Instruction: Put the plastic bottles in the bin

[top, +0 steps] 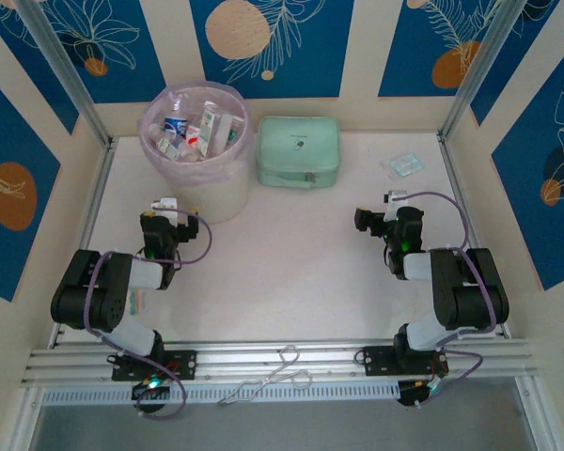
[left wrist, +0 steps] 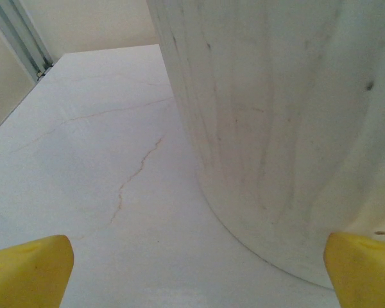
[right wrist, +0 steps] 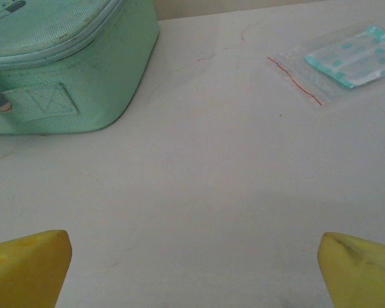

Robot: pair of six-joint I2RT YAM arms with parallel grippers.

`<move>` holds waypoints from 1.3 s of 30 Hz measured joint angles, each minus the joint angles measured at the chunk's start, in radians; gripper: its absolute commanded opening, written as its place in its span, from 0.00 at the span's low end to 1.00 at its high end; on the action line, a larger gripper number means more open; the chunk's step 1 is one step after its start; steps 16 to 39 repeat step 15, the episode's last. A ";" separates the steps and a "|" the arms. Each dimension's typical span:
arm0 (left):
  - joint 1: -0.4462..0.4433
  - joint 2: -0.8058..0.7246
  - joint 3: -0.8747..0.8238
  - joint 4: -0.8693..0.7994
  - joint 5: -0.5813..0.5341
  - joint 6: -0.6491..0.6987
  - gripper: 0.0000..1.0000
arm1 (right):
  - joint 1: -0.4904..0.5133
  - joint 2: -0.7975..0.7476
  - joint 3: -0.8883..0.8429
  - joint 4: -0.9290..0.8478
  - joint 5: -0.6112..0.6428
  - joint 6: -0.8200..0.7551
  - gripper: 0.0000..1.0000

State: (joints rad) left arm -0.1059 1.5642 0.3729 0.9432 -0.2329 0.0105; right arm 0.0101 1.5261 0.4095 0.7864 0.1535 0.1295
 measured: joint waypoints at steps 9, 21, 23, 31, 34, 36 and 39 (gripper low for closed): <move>0.000 0.000 0.000 0.000 0.000 0.000 0.99 | -0.001 0.000 0.000 -0.001 -0.004 0.000 0.99; 0.000 0.000 0.000 0.000 0.000 0.000 0.99 | -0.002 0.000 0.000 -0.001 -0.006 0.000 0.99; 0.000 0.000 0.000 0.000 0.000 0.000 0.99 | -0.002 0.000 0.000 -0.001 -0.006 0.000 0.99; 0.000 0.000 0.000 0.000 0.000 0.000 0.99 | -0.002 0.000 0.000 -0.001 -0.006 0.000 0.99; 0.000 0.000 0.000 0.000 0.000 0.000 0.99 | -0.002 0.000 0.000 -0.001 -0.006 0.000 0.99; 0.000 0.000 0.000 0.000 0.000 0.000 0.99 | -0.002 0.000 0.000 -0.001 -0.006 0.000 0.99; 0.000 0.000 0.000 0.000 0.000 0.000 0.99 | -0.002 0.000 0.000 -0.001 -0.006 0.000 0.99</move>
